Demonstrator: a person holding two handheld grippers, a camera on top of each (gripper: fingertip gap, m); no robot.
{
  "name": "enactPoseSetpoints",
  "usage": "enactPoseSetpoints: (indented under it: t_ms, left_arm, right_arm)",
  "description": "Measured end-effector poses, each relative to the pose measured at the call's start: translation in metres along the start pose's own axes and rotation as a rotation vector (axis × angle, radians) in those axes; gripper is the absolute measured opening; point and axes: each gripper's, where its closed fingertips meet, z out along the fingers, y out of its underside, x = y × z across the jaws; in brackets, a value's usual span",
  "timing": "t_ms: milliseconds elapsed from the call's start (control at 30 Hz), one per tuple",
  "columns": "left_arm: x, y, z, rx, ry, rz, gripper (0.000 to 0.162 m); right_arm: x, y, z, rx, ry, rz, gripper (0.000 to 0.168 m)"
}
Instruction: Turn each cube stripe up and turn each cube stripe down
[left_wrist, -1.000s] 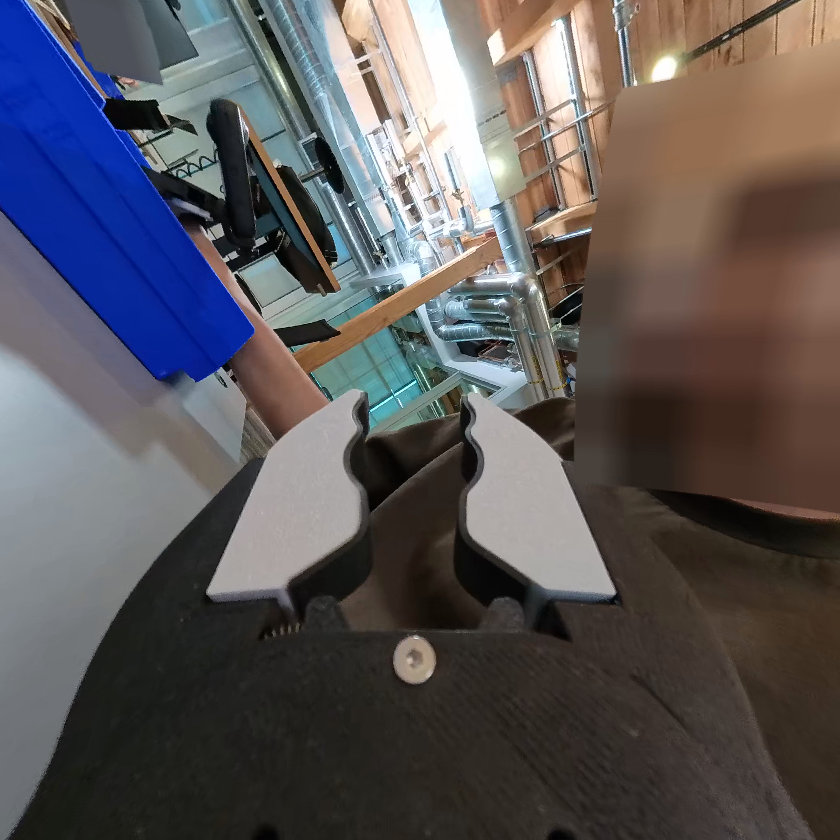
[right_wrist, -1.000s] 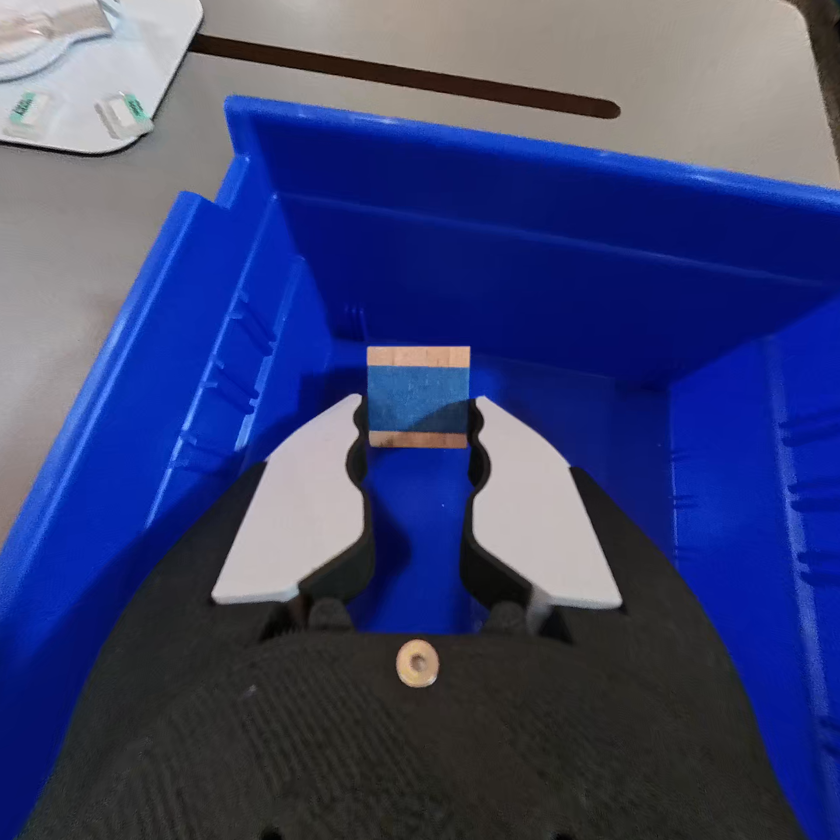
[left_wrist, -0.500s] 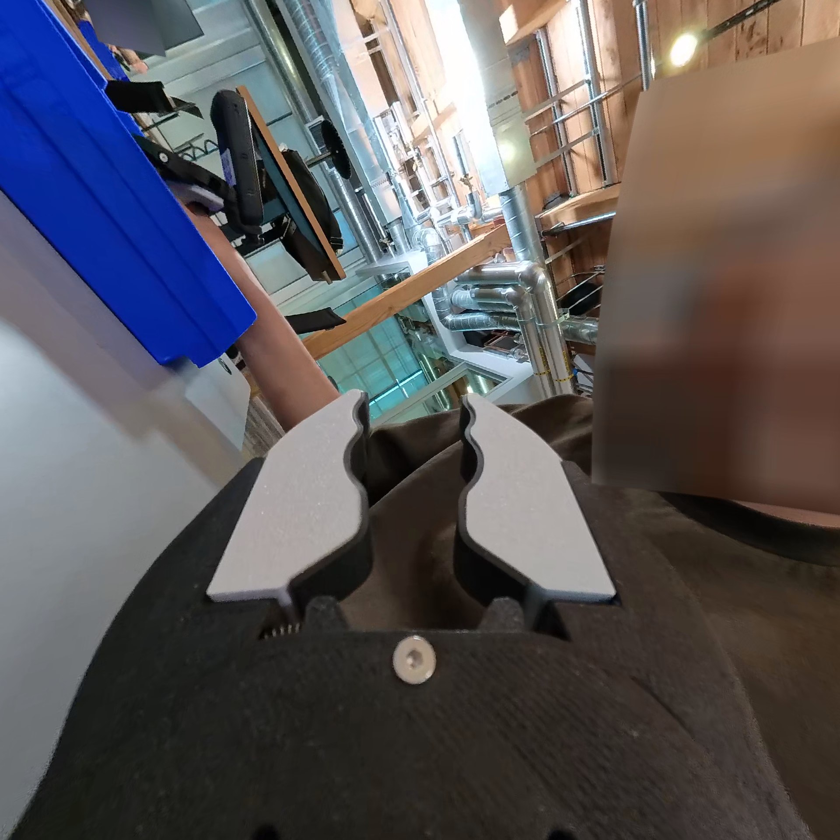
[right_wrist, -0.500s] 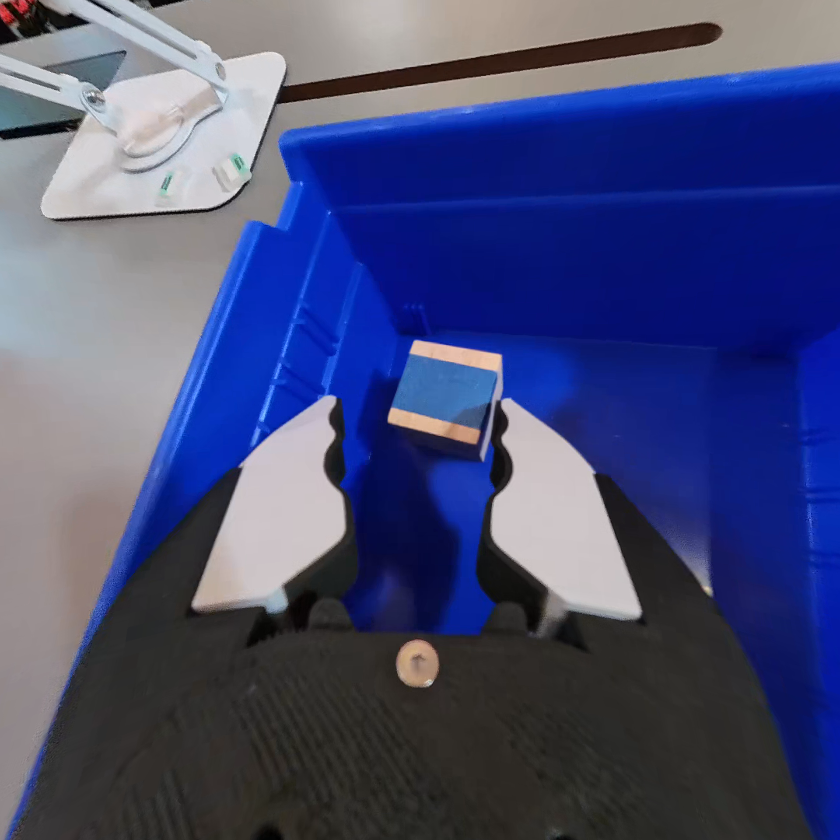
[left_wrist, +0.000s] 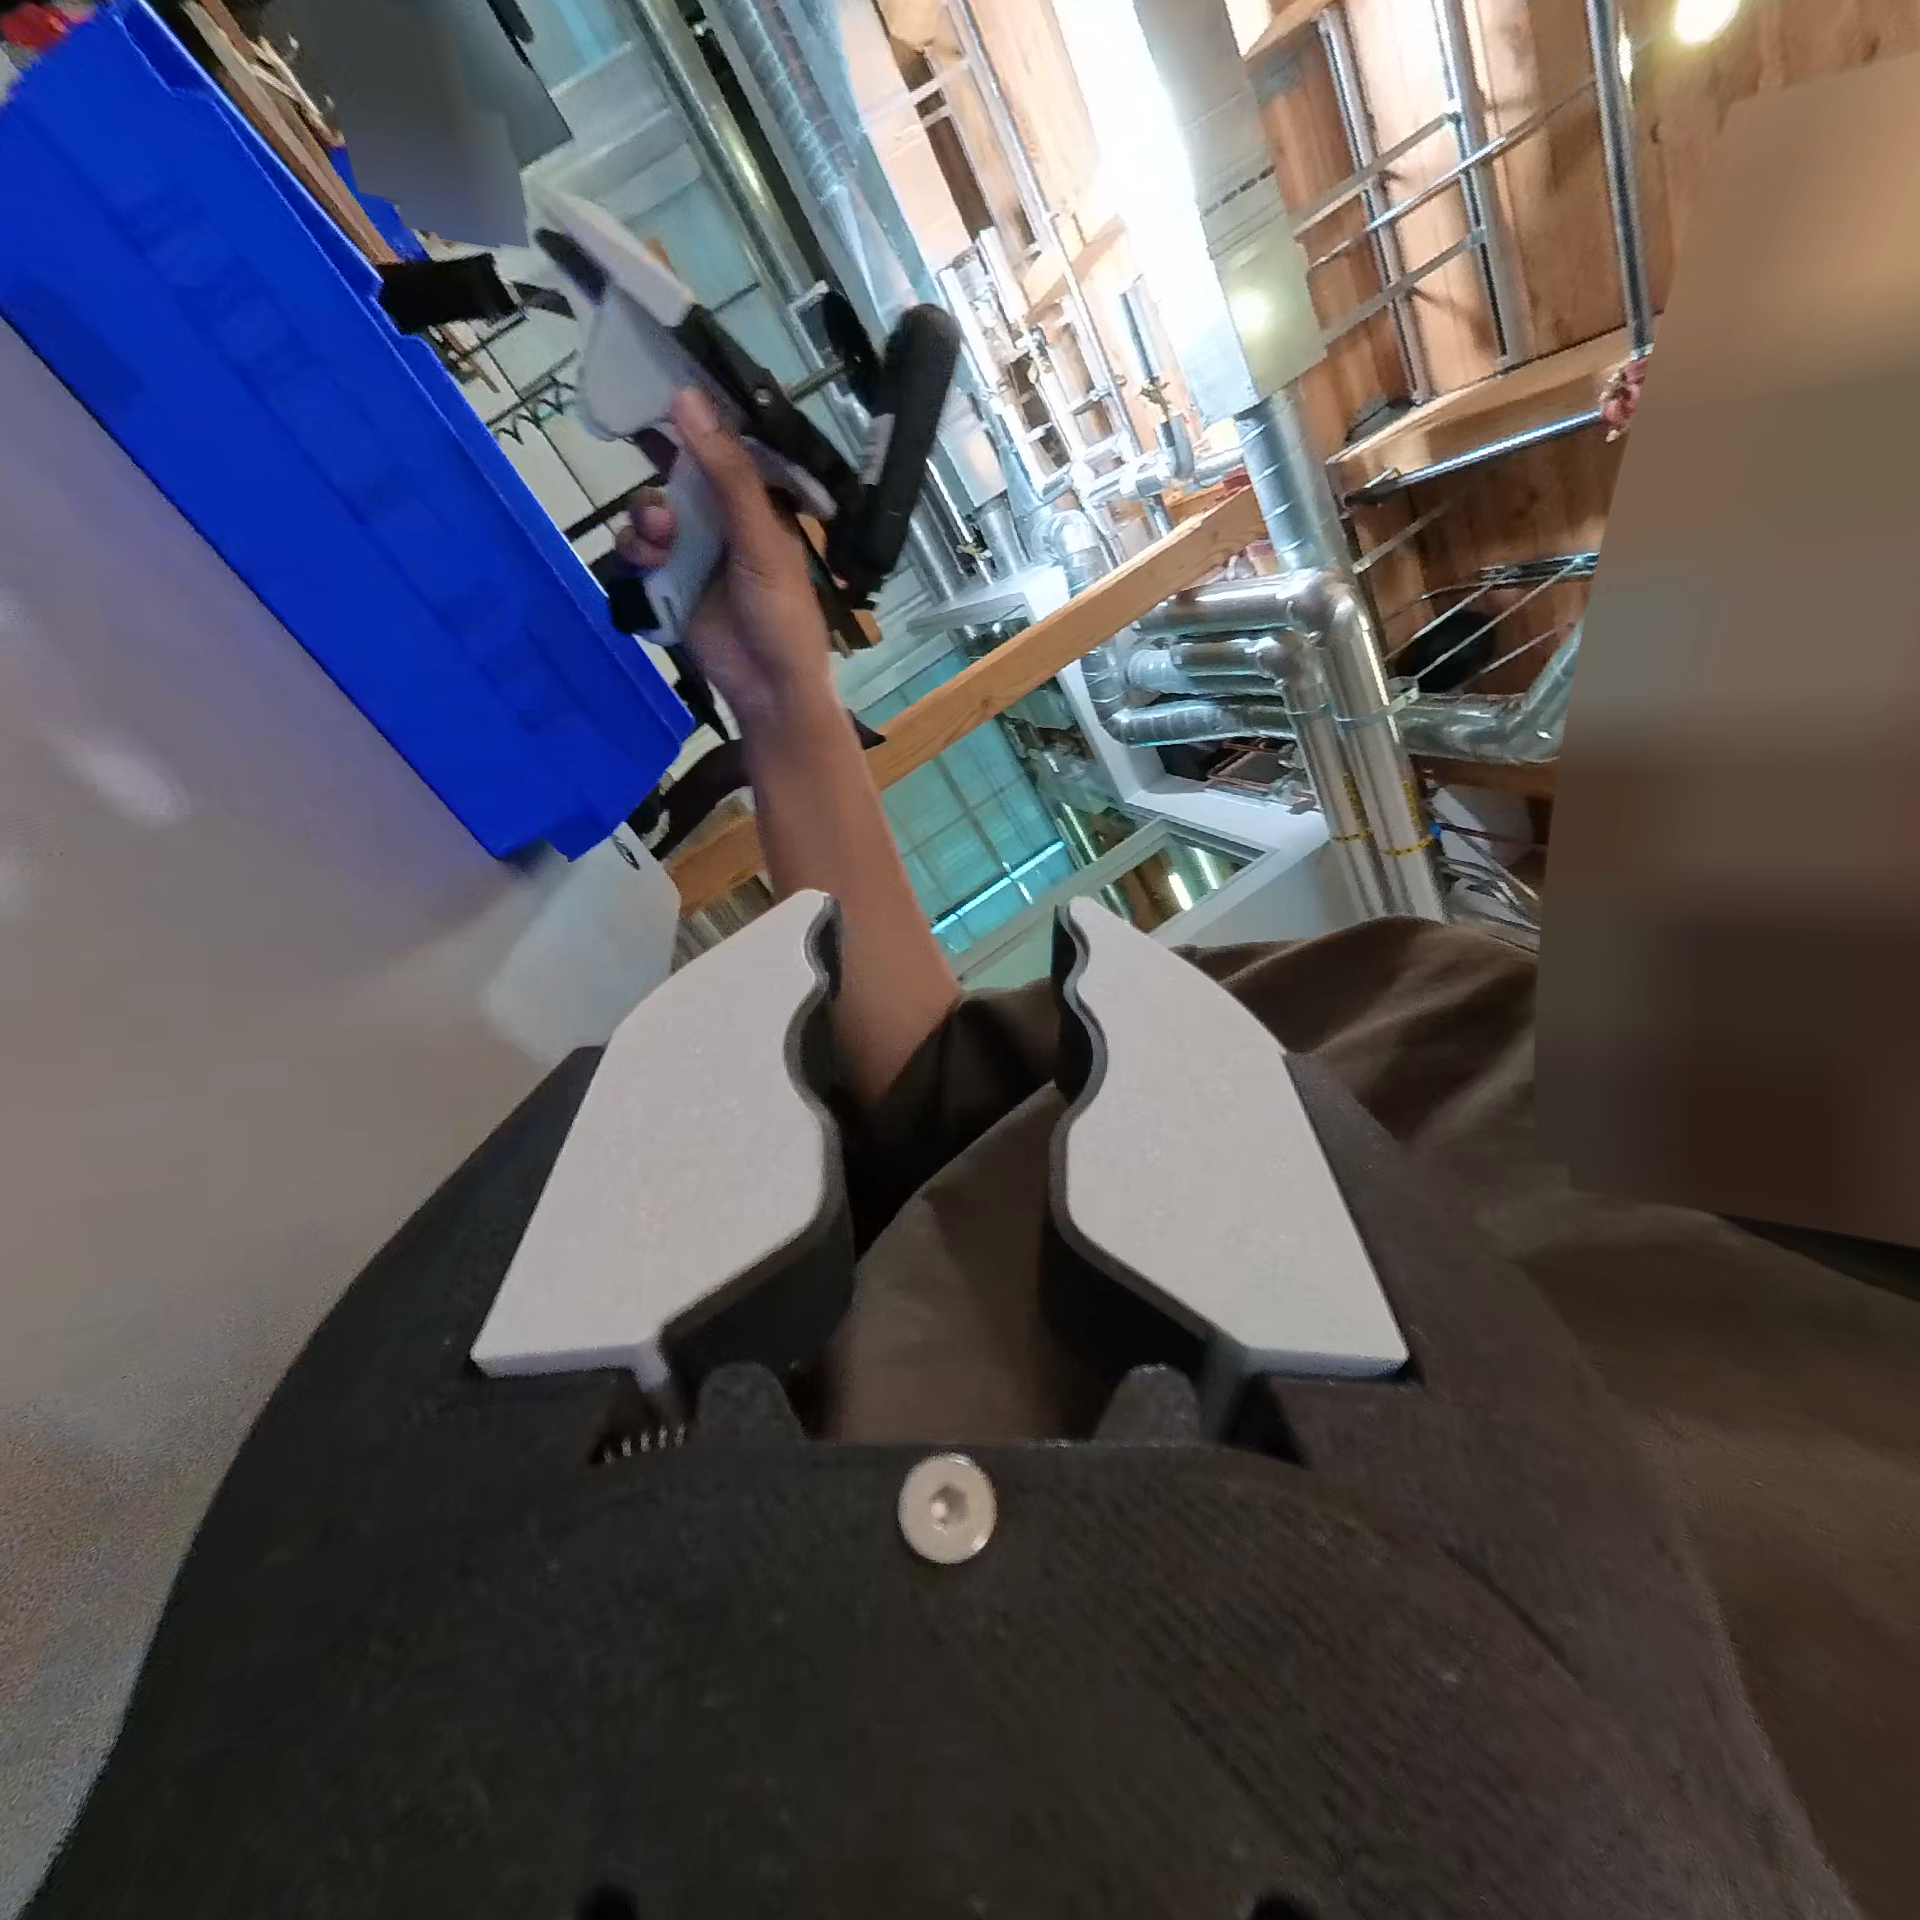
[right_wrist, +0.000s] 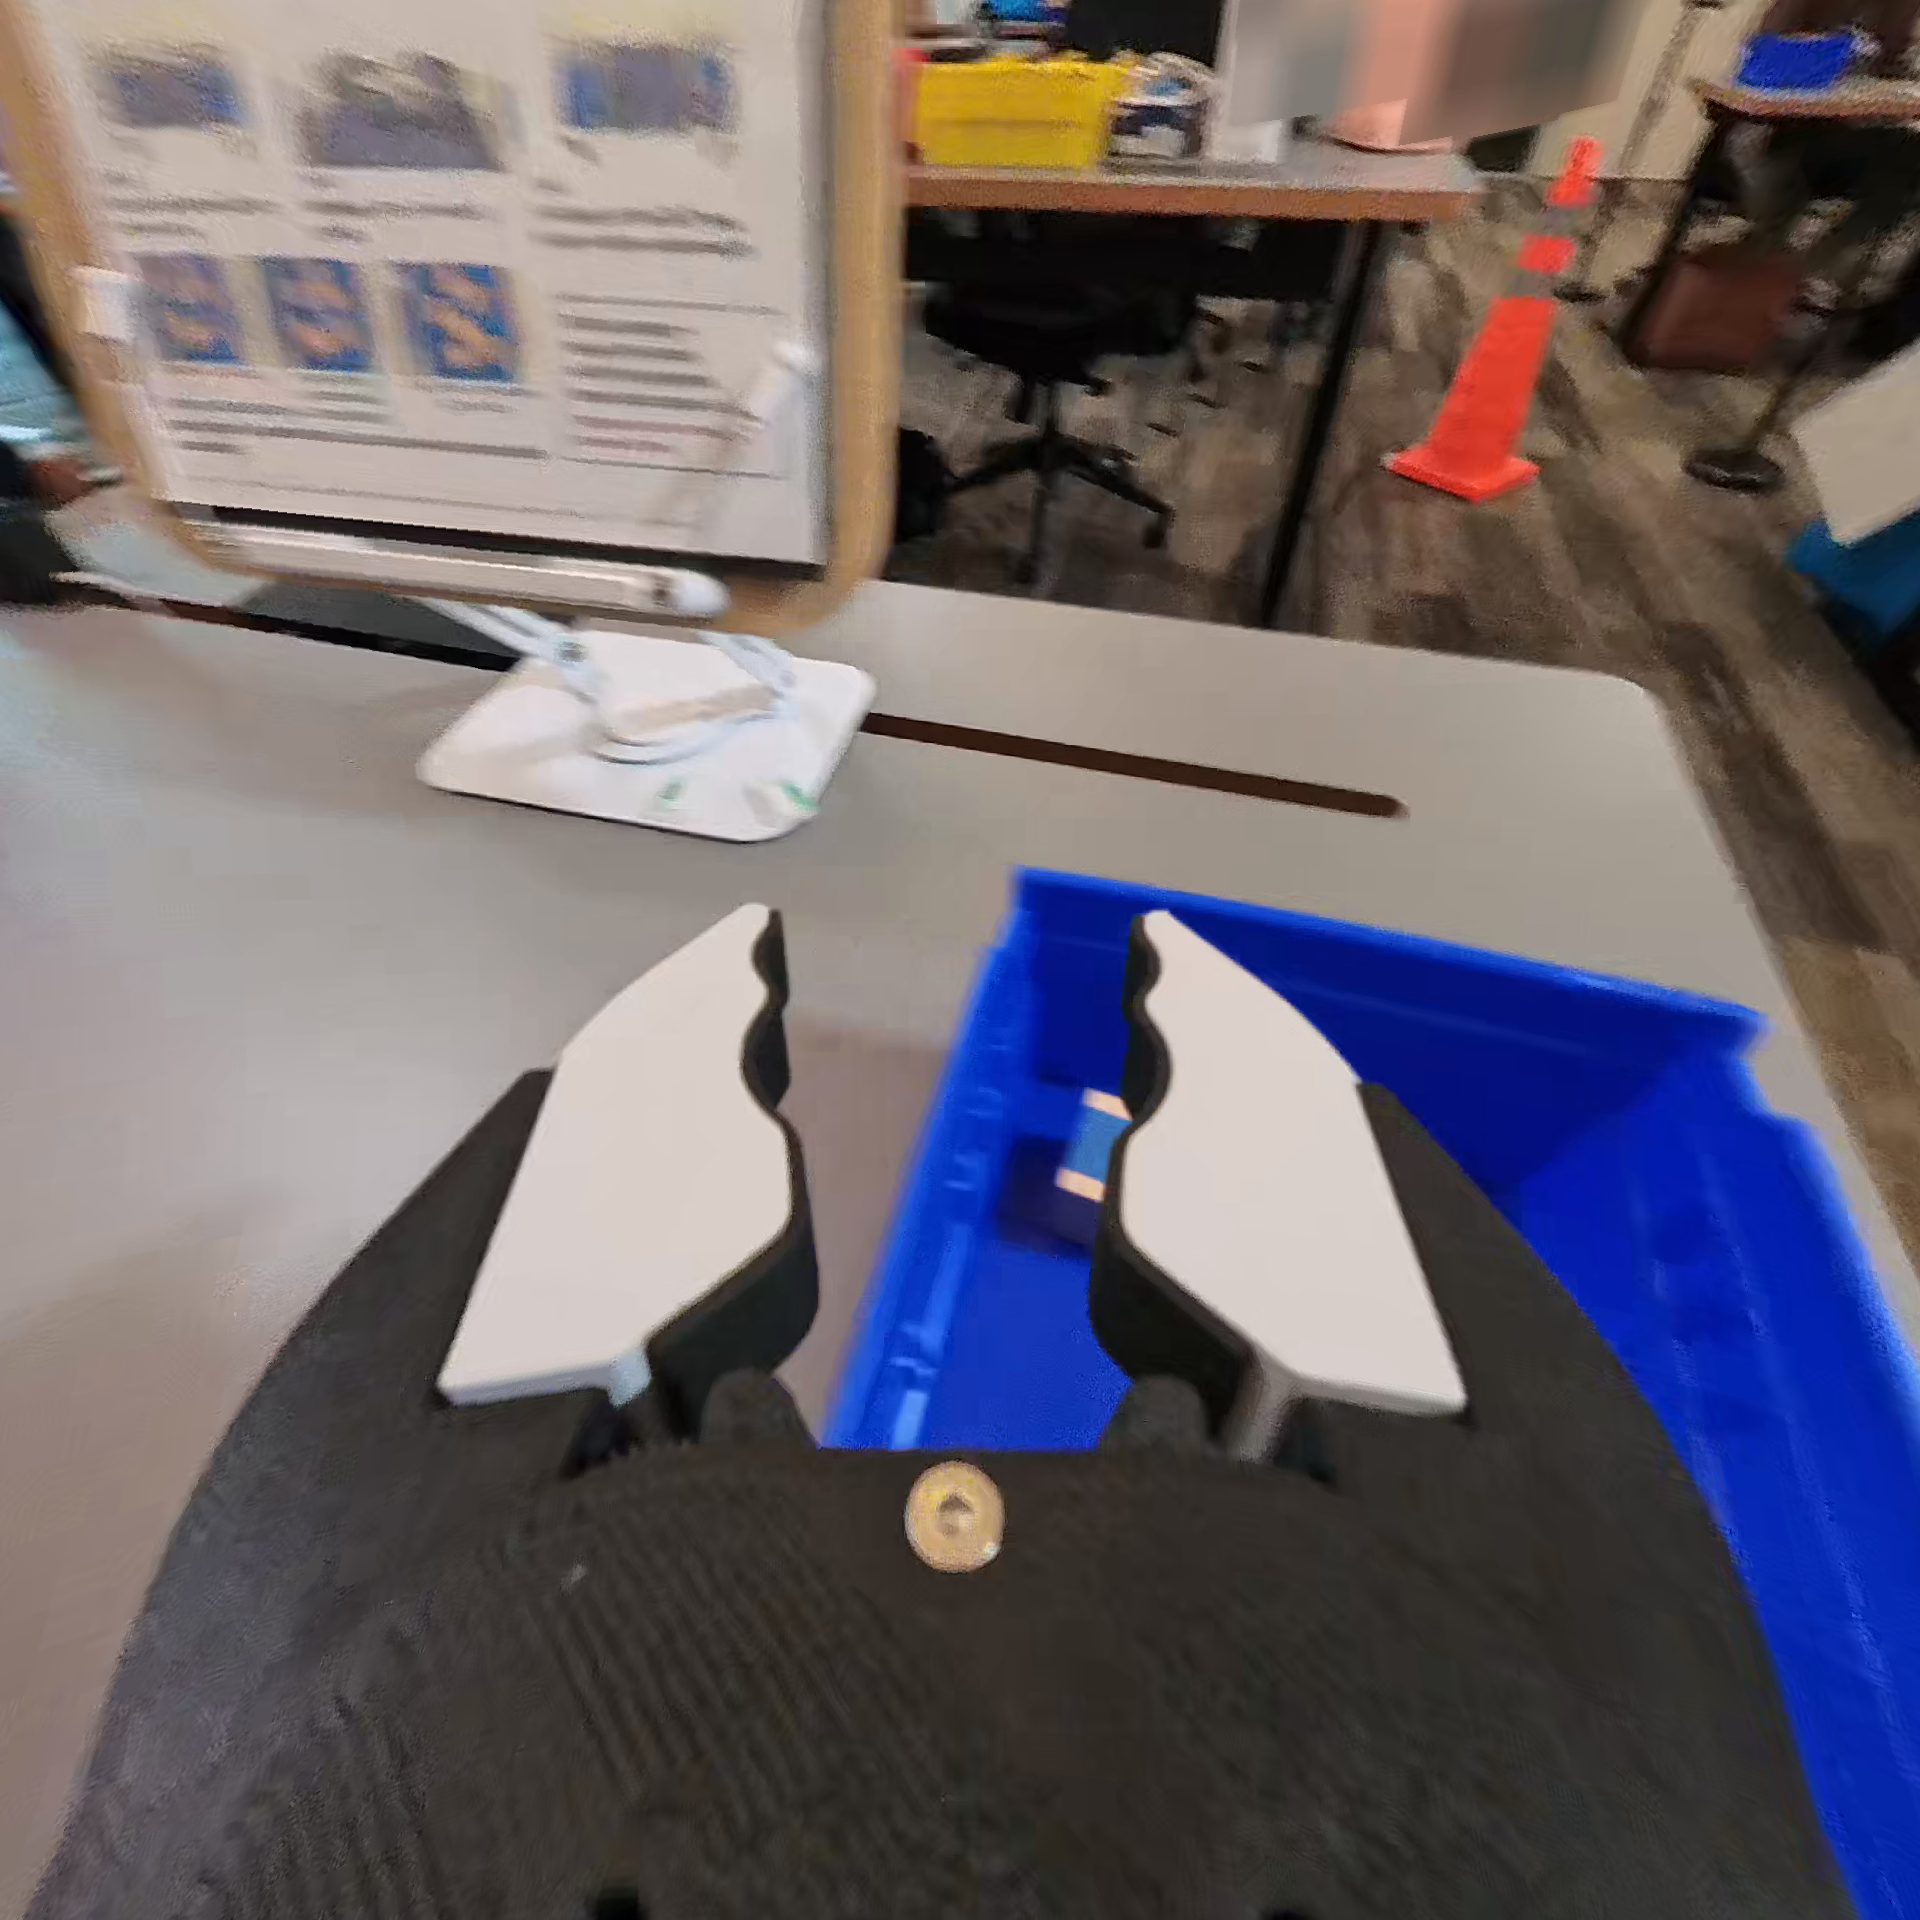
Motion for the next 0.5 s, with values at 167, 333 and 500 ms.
enactPoseSetpoints:
  t_ms: [167, 333, 500]
  left_arm:
    - [-0.01, -0.014, -0.011, 0.045, -0.118, 0.109, 0.038]
    - [-0.012, -0.025, -0.021, 0.07, -0.188, 0.188, 0.038]
    - [-0.016, -0.033, -0.029, 0.089, -0.254, 0.256, 0.039]
  right_arm:
    - [-0.123, -0.009, -0.004, 0.053, -0.293, -0.059, 0.061]
    - [-0.242, 0.047, -0.011, -0.008, -0.593, -0.02, 0.056]
    - [-0.322, 0.099, -0.023, -0.173, -0.889, 0.166, 0.057]
